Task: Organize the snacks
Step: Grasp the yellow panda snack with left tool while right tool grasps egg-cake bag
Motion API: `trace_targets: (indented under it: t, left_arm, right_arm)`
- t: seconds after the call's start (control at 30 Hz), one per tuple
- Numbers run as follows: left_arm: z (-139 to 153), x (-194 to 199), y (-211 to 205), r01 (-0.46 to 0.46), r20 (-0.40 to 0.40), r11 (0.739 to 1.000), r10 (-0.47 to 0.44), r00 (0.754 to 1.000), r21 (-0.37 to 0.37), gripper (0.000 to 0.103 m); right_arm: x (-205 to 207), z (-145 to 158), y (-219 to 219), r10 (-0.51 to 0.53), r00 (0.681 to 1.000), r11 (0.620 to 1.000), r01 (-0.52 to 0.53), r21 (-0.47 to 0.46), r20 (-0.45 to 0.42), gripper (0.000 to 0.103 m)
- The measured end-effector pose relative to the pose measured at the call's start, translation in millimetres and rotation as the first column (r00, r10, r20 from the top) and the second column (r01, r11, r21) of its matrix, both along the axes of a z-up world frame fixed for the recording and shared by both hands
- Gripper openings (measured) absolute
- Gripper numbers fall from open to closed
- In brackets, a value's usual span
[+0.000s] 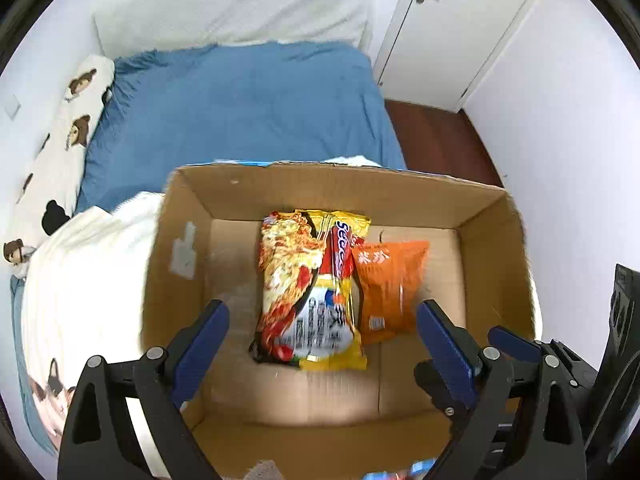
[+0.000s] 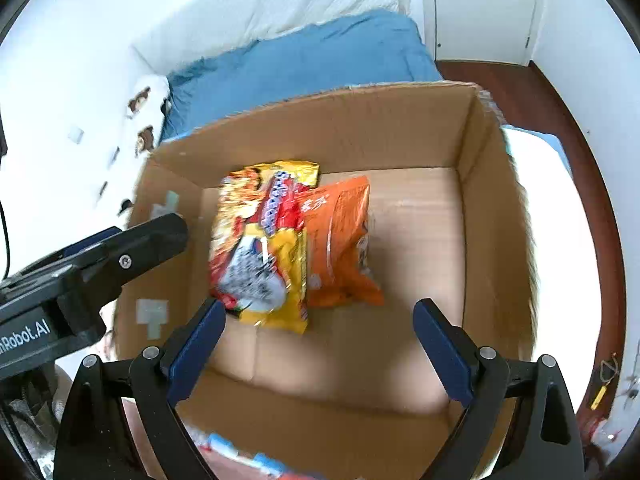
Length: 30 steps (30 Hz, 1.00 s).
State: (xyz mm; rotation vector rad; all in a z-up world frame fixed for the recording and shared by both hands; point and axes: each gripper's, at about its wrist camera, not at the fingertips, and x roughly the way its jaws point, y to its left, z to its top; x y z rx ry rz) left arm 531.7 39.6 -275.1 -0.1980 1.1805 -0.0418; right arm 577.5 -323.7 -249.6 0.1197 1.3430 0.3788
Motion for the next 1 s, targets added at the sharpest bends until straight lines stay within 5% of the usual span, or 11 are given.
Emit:
trace_targets:
  t: [0.23,0.4,0.6,0.77,1.0]
  left_arm:
    - [43.1,-76.9,9.3,0.016,0.074,1.000,-0.018,0.997,0.027,0.096]
    - [35.3,-157.9,22.5,-0.001,0.066,0.998,-0.003,0.998,0.070,0.096]
    - [-29.9,-246.8,44.9,-0.043,-0.085,0.992,0.053,0.995,0.115,0.096]
    - [-101.1,-304.8,86.8,-0.150,-0.266,0.986,0.165,0.950,0.078,0.096]
    - [-155.2,-334.8,116.9,-0.213,-0.378,0.976,0.214,0.901,0.047,0.096]
  right_arm:
    - [-83.6,47.9,-11.7,-0.023,0.999,0.999,0.022,0.027,0.031,0.097]
    - [-160.3,26.3,-26.3,-0.024,0.999,1.000,0.024,-0.001,-0.040,0.097]
    - [-233.0,-23.5,-51.2,-0.075,0.986,0.996,0.065,-0.067,-0.148,0.097]
    - [-263.9,-50.3,-63.1,-0.108,0.974,0.991,0.089,-0.104,-0.198,0.097]
    - [-289.2,-85.2,-61.4,-0.111,0.962,0.985,0.073,-0.157,-0.249,0.097]
